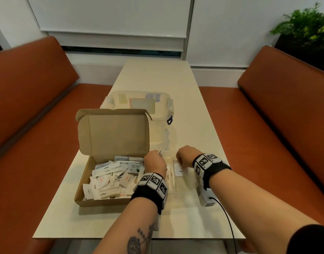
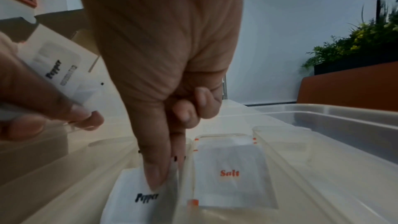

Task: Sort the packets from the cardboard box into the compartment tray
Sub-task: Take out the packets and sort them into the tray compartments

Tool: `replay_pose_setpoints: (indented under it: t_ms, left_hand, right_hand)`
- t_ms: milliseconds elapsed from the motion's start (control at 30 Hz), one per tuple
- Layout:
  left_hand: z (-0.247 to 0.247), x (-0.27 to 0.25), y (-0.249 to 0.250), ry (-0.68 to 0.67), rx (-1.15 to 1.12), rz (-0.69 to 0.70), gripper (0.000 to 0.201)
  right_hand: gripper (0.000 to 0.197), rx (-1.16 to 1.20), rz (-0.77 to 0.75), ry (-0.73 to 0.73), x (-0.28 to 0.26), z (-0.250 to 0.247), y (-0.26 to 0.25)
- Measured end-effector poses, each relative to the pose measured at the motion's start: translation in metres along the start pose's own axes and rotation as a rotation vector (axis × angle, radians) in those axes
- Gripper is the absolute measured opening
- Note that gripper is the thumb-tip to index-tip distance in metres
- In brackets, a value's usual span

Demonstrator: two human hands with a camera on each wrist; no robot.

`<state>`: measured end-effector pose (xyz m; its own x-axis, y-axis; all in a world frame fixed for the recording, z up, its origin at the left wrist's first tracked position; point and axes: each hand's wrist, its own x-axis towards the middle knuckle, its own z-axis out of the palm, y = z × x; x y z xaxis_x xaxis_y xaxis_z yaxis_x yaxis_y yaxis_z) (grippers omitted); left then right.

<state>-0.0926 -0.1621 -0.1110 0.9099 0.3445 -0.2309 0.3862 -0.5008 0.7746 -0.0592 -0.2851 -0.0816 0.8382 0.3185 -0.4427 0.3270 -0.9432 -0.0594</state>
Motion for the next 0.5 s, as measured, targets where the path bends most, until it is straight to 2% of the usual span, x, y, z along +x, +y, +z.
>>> replay_pose_setpoints:
  t_ms: [233,500]
  left_hand:
    - [-0.0006,0.0014,0.0015,-0.004,-0.042,-0.039,0.022]
    - [0.0032,0.0066,-0.0007,-0.014,-0.055,-0.029,0.023]
  right_hand:
    - [0.015,-0.038,-0.018,0.031,-0.0016,0.003,-0.0011]
    - [0.019,-0.096,0.001,0.052,-0.0044,0.0026,-0.0023]
